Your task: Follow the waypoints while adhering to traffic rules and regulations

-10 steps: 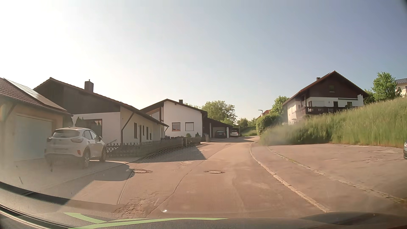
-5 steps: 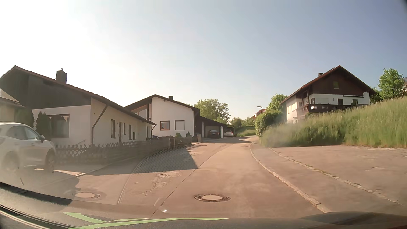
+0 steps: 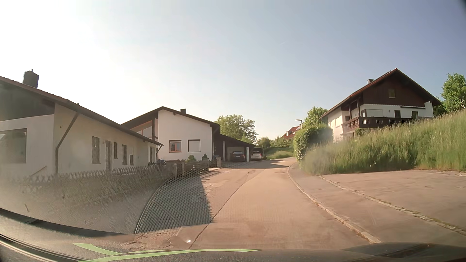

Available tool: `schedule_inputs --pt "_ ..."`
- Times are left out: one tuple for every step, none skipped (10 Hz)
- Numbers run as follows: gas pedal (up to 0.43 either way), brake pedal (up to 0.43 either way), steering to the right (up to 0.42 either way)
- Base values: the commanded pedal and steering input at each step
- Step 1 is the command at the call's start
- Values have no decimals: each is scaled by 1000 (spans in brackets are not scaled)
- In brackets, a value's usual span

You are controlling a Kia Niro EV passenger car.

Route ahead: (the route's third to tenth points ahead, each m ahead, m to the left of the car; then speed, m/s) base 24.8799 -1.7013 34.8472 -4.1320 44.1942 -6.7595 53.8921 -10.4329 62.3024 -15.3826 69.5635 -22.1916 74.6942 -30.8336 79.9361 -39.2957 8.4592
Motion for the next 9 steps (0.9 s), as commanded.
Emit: schedule_inputs --pt "98 0 25" --pt "98 0 25" --pt "98 0 25" --pt "98 0 25" --pt "98 0 25" --pt "98 0 25" --pt "98 0 26" --pt "98 0 28" --pt "98 0 32"
